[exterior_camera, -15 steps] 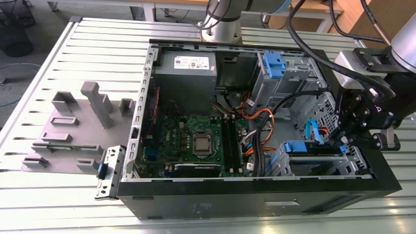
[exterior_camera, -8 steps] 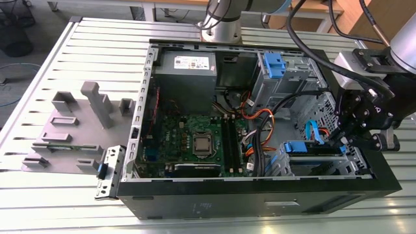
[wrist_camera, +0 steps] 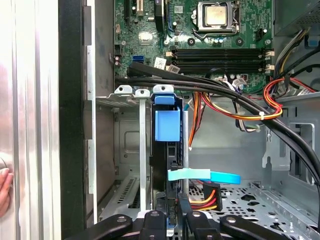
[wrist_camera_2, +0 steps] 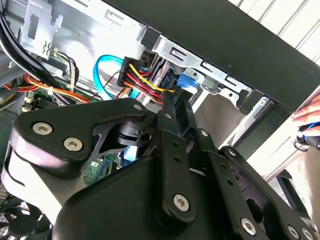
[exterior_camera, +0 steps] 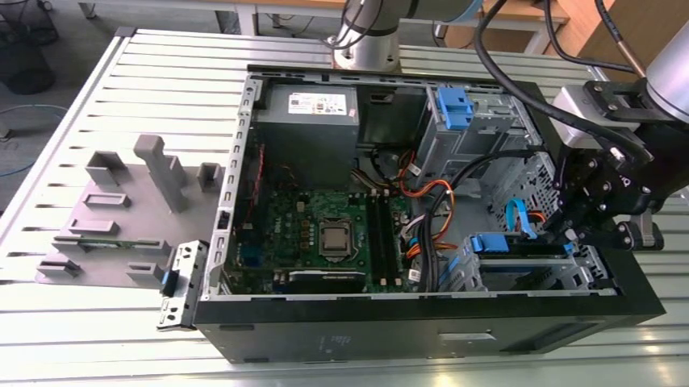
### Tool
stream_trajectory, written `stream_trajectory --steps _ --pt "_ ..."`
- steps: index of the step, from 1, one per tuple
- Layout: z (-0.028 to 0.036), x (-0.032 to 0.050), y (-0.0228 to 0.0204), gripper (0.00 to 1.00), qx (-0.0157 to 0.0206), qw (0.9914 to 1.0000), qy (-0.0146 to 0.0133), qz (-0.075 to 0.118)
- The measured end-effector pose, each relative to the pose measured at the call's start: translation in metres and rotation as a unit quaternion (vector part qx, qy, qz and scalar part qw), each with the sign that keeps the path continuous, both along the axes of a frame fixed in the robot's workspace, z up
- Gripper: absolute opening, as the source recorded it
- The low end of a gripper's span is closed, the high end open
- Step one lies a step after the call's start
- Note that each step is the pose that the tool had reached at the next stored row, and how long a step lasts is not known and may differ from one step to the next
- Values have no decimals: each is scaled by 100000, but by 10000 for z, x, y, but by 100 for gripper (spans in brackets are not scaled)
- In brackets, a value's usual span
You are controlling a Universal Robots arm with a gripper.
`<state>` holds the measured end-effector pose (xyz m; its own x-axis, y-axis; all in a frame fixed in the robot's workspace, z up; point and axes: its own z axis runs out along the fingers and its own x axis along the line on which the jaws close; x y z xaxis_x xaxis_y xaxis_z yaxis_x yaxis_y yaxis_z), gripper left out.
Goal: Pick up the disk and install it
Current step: 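Insert the second disk wire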
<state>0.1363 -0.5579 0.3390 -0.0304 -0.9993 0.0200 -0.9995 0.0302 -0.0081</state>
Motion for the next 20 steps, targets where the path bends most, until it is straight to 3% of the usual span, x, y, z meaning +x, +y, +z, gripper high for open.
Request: stream_trajectory --steps 20 --pt "-42 -12 16 24 -10 100000 -1 2"
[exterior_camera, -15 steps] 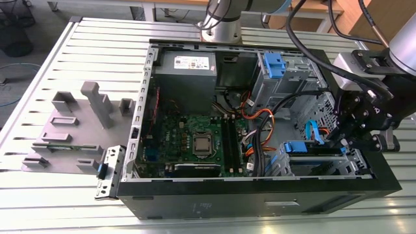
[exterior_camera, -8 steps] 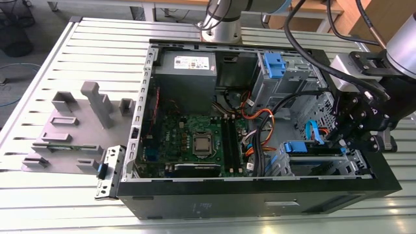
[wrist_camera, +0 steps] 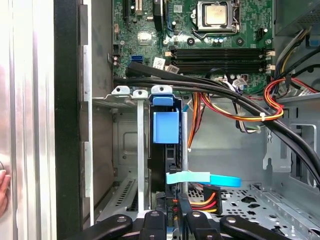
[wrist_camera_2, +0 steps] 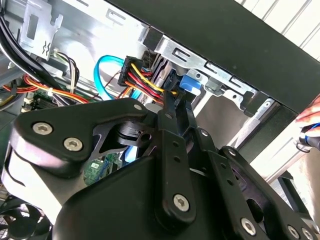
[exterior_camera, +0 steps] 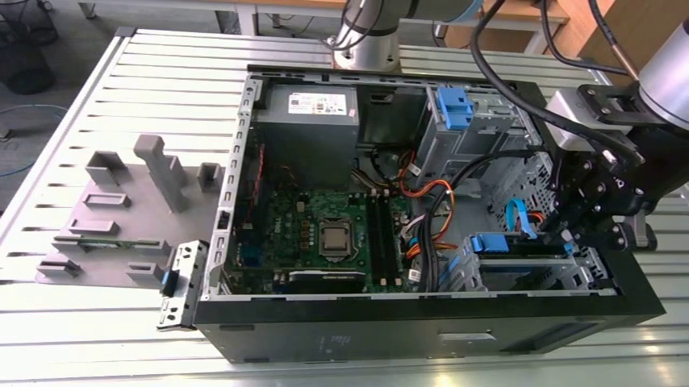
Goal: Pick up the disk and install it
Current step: 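Insert the second disk wire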
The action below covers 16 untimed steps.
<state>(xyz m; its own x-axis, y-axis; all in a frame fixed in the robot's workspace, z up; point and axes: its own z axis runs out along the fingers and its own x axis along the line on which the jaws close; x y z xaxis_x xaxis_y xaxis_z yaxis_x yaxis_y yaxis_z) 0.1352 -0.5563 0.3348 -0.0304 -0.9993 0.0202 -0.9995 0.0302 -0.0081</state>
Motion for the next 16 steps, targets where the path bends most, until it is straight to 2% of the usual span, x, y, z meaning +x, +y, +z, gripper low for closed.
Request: stream_trajectory --steps 5,10,16 --pt "-3 7 20 24 6 100000 -1 -1" --pt "-4 33 21 24 -147 100000 -1 -2" --pt "-4 42 21 24 -161 100000 -1 -5"
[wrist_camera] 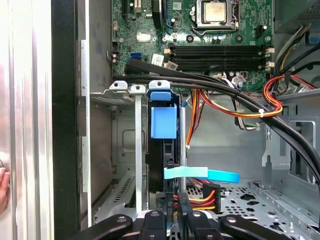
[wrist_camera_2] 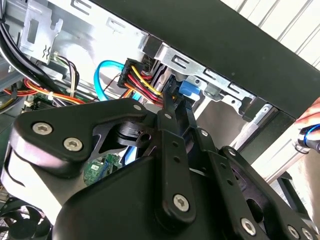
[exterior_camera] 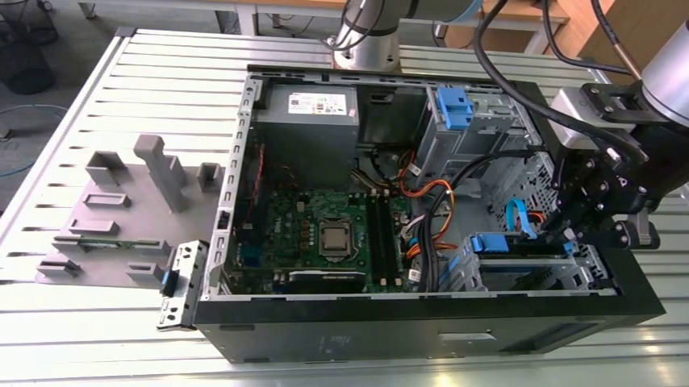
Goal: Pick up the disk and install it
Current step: 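Insert the second disk wire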
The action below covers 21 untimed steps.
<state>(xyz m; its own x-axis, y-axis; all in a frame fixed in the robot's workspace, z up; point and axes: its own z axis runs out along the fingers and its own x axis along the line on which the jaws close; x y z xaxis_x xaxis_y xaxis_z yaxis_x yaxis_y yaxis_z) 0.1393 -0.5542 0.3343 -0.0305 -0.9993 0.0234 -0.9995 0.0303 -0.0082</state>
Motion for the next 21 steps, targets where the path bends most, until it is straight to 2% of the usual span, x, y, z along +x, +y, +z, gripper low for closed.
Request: stream_trajectory --steps 8,10,21 --pt "0 7 0 24 3 100000 0 6" --pt "1 8 0 16 -5 100000 0 3" --pt "17 13 0 16 3 100000 1 3"
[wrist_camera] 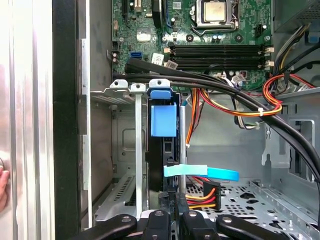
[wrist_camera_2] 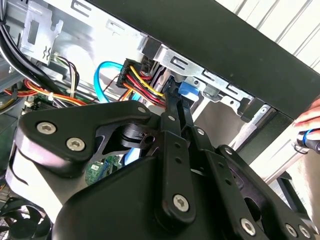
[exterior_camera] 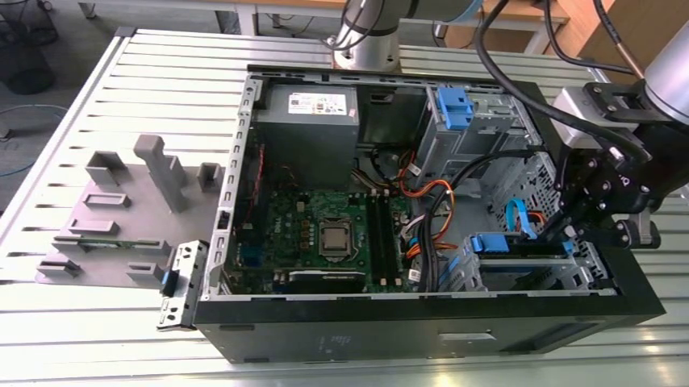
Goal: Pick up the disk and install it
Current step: 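Insert the second disk wire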
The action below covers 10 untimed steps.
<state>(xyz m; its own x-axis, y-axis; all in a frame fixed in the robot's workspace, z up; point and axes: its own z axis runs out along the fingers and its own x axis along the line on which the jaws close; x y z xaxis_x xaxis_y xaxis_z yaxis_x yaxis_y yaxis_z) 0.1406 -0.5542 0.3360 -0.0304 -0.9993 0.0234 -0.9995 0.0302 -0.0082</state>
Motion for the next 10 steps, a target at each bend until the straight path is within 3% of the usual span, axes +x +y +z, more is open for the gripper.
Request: stream_trajectory --steps 10 --pt "5 -47 0 16 1 100000 -32 -28"
